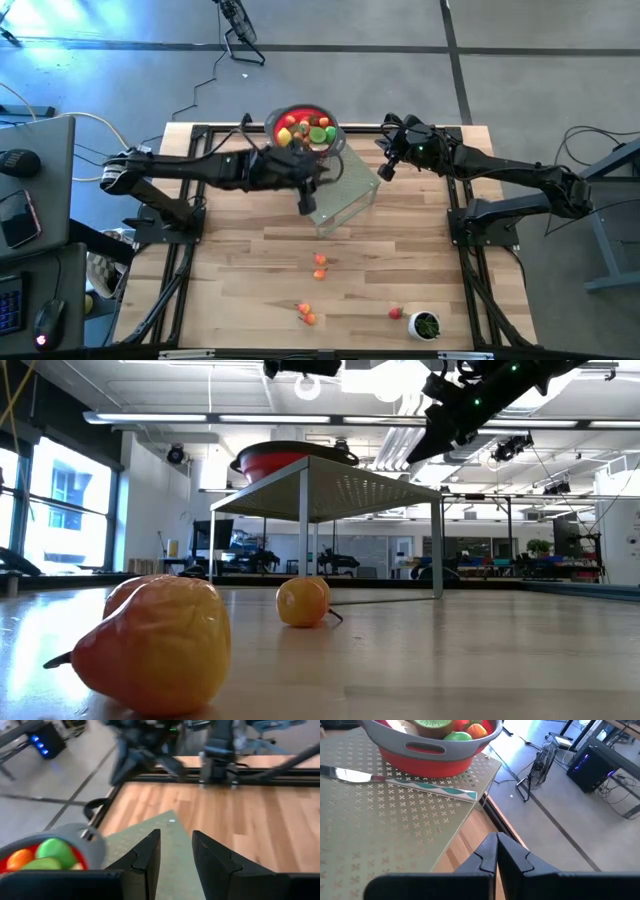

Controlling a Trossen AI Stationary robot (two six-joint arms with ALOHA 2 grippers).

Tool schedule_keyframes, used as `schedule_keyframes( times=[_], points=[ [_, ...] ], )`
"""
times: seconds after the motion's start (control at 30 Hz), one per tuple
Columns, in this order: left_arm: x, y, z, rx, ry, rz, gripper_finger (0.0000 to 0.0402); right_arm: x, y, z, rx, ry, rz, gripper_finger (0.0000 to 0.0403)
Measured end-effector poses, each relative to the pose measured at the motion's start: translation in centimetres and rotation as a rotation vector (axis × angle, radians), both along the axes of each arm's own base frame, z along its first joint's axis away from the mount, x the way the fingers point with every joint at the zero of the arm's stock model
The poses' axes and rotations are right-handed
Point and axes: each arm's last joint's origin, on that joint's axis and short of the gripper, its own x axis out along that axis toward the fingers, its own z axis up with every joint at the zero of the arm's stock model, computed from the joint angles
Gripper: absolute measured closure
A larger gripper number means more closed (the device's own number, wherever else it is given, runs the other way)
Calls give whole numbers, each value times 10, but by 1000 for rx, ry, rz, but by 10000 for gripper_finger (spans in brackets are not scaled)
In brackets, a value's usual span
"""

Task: Pick & Place Fruit
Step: Put the orange pear into the red strainer on the shelf

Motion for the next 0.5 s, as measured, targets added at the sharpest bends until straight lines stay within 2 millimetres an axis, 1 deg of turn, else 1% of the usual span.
schedule_keyframes(
  times=[0.13, 0.3, 0.4, 0.5],
  points=[
    [3, -14, -16, 14, -10, -44, 293, 0, 1, 0, 23, -13, 20, 400],
    [3, -25, -39, 49, -83, -86, 293, 1, 2, 0, 44, -22, 65, 400],
    [3, -31, -56, 76, -86, -113, 293, 2, 3, 0, 56, -25, 88, 400],
    [2, -38, -64, 94, -110, -139, 293, 2, 4, -1, 72, -29, 122, 400]
  ],
)
